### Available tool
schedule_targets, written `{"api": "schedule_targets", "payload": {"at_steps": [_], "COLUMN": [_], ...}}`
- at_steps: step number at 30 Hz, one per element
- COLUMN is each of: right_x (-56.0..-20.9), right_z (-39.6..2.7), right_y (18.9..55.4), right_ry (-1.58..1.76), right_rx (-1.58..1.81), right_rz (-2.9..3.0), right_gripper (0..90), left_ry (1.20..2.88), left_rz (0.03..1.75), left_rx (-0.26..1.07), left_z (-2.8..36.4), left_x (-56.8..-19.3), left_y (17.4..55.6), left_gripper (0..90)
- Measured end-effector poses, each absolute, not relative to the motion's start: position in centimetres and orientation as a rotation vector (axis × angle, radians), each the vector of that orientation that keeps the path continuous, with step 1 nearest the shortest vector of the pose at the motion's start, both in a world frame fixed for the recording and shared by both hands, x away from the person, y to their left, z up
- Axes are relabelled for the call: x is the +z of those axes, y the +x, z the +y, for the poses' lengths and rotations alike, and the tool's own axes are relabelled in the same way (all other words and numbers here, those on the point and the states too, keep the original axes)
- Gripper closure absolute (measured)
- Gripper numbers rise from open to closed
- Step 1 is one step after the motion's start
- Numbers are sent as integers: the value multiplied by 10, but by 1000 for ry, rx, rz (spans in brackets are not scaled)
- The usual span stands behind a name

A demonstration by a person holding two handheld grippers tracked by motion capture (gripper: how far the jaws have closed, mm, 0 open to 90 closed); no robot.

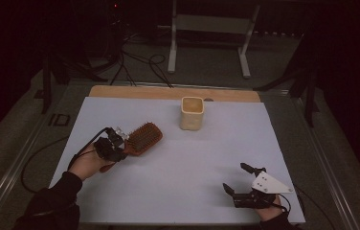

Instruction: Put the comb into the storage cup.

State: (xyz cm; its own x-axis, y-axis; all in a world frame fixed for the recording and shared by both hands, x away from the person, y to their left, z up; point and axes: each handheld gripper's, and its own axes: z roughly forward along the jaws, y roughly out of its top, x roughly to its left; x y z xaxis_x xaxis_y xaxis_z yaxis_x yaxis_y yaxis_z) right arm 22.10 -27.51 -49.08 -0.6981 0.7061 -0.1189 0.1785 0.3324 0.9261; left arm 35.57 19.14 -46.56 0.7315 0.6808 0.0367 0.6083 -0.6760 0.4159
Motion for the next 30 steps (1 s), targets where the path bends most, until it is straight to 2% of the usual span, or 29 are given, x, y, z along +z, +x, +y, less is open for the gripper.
{"api": "schedule_targets", "payload": {"at_steps": [19, 21, 30], "right_x": [-490, -490, -490], "right_z": [-275, -275, -274], "right_y": [221, 221, 222], "right_ry": [789, 790, 801], "right_rx": [1369, 1368, 1359], "right_rz": [2086, 2087, 2089], "right_gripper": [83, 83, 83], "left_ry": [2285, 2274, 2175], "left_rz": [928, 928, 845], "left_rx": [413, 388, 426], "left_z": [192, 192, 177], "left_x": [-436, -435, -427], "left_y": [336, 337, 328], "left_gripper": [734, 734, 734]}}
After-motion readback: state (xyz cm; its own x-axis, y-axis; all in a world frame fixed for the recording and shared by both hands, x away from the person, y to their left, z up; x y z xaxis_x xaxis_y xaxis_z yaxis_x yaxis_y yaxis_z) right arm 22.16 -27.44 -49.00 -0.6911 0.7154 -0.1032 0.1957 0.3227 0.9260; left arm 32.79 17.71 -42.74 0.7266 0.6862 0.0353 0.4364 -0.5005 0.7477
